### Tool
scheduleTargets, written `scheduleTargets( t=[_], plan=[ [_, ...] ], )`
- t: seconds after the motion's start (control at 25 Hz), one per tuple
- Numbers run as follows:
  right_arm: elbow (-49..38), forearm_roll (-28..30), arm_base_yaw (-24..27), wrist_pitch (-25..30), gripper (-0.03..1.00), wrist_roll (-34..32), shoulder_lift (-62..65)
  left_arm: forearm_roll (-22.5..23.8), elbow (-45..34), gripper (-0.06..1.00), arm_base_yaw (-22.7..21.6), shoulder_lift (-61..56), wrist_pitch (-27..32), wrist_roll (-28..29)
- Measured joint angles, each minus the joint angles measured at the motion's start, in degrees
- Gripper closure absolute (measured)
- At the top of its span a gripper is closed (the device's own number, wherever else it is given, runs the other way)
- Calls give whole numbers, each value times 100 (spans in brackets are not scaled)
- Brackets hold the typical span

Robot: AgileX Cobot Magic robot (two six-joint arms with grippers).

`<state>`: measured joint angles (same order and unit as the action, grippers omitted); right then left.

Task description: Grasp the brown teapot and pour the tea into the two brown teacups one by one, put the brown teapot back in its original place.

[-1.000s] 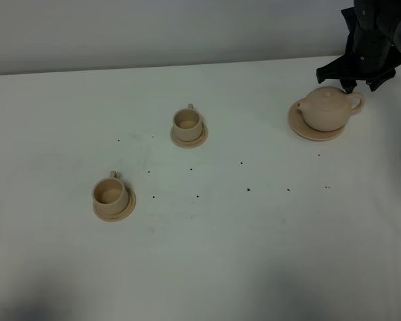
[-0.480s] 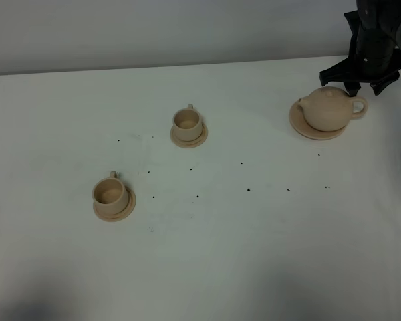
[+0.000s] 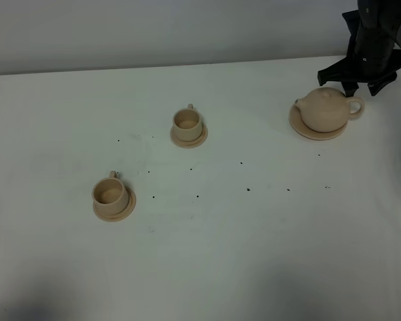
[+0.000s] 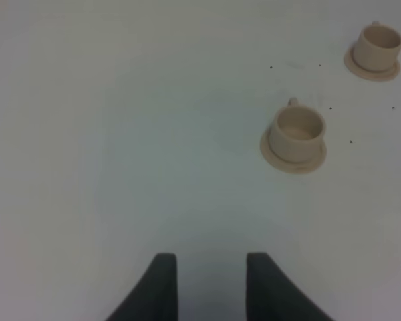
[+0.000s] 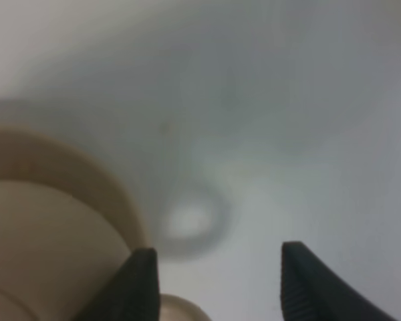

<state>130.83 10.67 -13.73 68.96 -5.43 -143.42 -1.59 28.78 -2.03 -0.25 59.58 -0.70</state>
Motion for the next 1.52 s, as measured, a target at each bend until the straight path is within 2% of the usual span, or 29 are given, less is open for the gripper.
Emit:
scheduleTargets(
  t=[0.48,0.92,1.52],
  plan=[
    [0,372,19,40,52,27,0,0,0,65,0,0,0,0],
    [0,-69,214,44,52,199,0,0,0,65,0,0,0,0],
    [-195,-155,219,26,52,246,6,0,0,65,0,0,0,0]
  ],
)
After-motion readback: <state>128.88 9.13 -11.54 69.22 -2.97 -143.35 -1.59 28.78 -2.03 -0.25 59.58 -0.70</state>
